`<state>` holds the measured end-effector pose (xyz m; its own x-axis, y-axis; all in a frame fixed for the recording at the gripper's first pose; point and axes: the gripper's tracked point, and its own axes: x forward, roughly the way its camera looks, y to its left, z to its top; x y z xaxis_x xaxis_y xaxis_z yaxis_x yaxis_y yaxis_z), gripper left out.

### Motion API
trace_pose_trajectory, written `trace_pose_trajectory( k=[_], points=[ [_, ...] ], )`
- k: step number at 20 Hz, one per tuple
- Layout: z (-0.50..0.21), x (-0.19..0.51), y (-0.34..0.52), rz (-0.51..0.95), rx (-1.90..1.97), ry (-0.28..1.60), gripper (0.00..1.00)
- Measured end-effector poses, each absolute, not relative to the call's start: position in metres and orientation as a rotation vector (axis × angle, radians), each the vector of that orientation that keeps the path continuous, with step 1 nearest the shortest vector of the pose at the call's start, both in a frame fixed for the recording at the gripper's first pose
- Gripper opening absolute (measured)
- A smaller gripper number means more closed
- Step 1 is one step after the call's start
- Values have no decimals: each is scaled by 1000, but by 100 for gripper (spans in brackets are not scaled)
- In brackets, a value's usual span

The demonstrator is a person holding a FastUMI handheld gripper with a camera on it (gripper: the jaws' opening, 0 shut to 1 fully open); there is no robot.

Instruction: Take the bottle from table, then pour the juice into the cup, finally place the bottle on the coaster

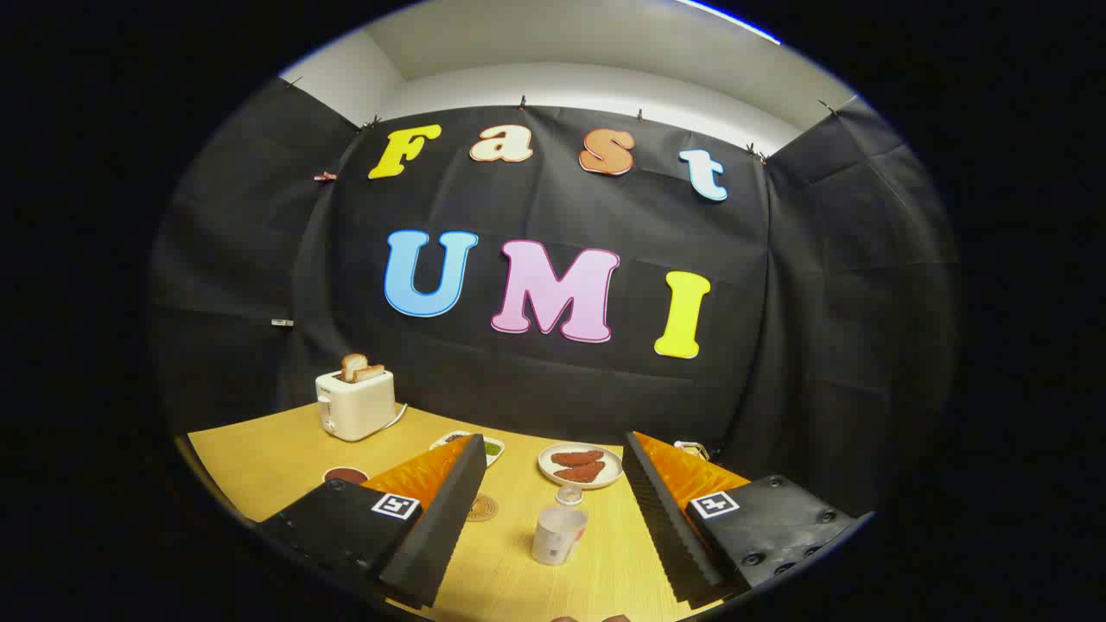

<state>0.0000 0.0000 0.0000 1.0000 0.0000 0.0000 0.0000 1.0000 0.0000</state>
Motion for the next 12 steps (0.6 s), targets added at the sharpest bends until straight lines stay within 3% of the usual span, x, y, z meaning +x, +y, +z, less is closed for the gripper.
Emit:
trace_pose_trajectory(
  k=[12],
  points=[
    [-22, 11, 1, 17, 39, 41, 97]
  ],
)
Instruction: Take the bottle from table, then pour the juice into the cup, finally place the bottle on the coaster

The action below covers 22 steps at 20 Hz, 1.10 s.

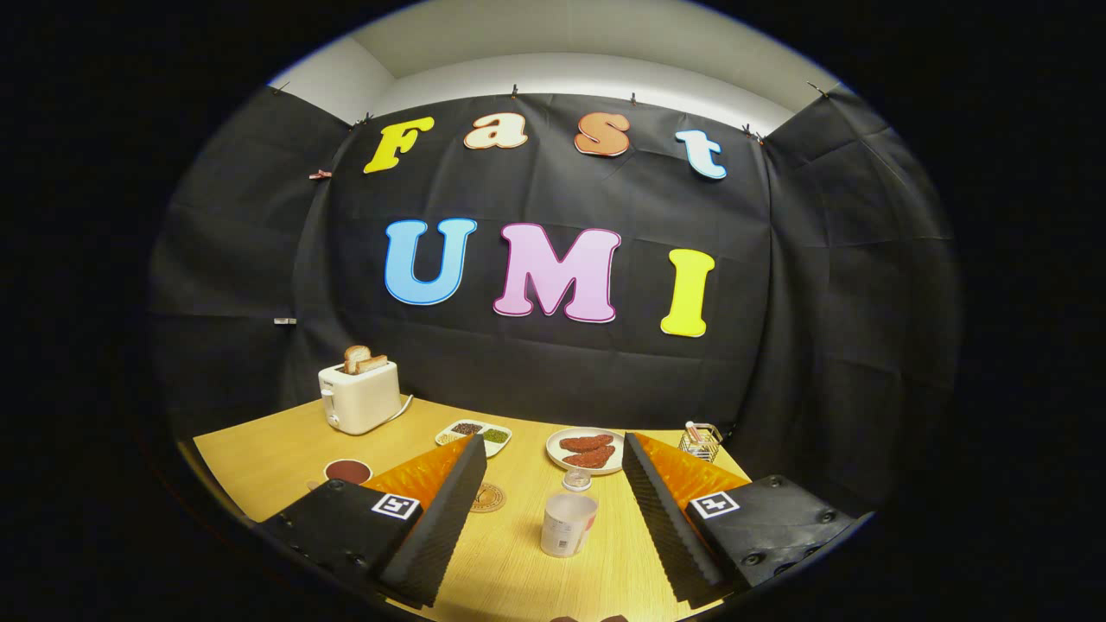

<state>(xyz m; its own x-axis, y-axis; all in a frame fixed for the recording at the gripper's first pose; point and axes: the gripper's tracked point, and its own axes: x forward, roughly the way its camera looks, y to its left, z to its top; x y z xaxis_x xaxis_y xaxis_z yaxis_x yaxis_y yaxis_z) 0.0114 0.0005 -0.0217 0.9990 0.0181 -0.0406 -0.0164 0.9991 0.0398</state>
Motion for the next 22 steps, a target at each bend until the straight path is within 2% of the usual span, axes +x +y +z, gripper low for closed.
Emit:
trace_pose_trajectory(
  k=[14, 22],
  points=[
    [-48, 32, -4, 18, 39, 76, 97],
    [-97, 64, -5, 25, -3, 131, 97]
  ],
)
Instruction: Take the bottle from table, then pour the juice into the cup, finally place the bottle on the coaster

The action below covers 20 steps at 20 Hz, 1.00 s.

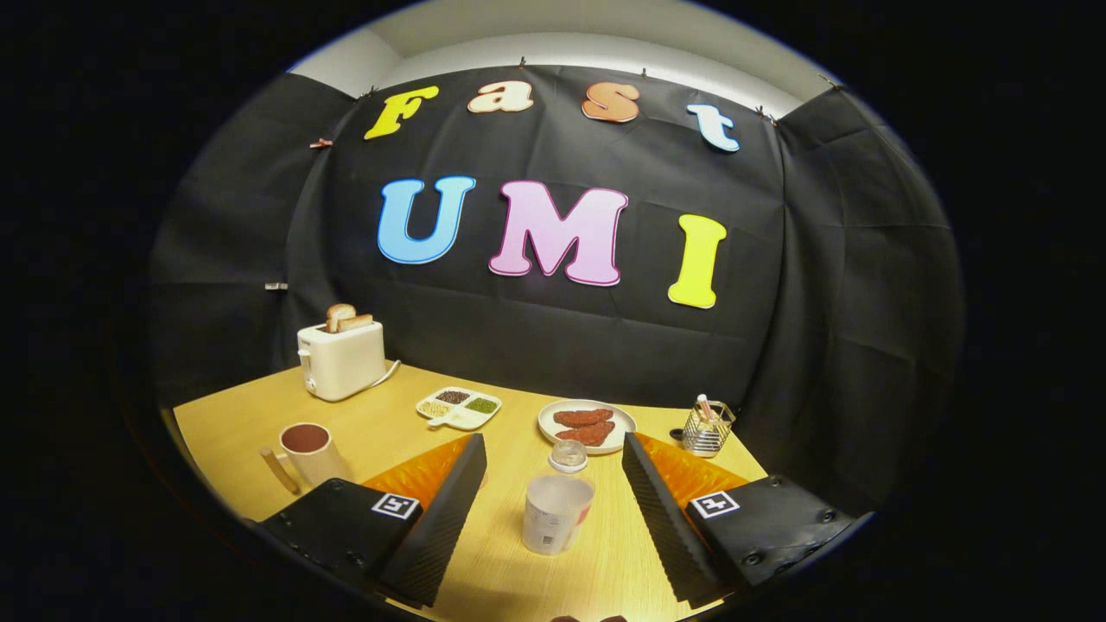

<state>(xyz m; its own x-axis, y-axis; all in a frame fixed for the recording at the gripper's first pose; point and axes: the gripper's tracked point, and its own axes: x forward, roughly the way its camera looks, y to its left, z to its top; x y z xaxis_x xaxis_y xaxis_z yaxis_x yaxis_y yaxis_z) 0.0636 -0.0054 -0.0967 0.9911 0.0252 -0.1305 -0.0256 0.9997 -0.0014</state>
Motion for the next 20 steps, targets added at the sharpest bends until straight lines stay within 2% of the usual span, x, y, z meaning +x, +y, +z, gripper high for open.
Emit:
trace_pose_trajectory(
  k=[20],
  points=[
    [-195, 120, -8, 1, 93, 230, 98]
  ],
)
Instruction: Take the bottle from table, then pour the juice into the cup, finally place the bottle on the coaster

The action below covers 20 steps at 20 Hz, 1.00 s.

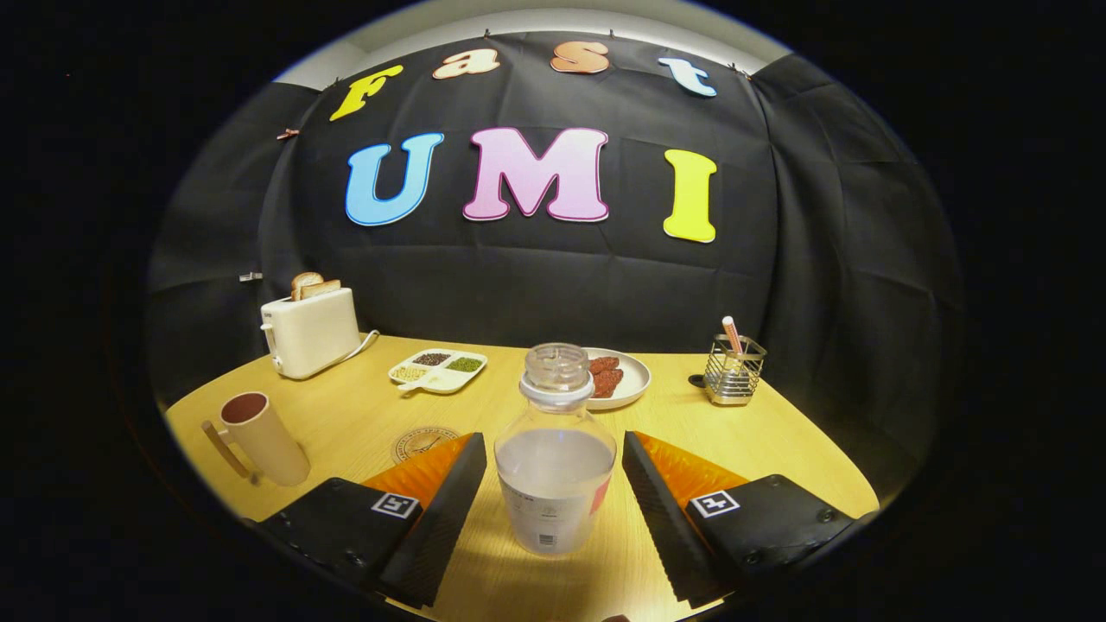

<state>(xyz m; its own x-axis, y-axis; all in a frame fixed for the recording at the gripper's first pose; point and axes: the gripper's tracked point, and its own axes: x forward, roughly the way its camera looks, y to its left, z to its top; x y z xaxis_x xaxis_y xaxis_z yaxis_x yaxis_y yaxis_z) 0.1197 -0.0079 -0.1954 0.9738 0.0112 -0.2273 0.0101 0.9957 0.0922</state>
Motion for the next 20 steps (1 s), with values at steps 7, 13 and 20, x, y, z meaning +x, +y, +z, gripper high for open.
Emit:
trace_pose_trajectory(
  k=[7, 13, 20],
  points=[
    [-203, 132, -8, 15, 97, 236, 95],
    [-203, 134, -5, 33, 87, 253, 77],
    [-170, 128, 12, 94, -94, 218, 74]
  ],
)
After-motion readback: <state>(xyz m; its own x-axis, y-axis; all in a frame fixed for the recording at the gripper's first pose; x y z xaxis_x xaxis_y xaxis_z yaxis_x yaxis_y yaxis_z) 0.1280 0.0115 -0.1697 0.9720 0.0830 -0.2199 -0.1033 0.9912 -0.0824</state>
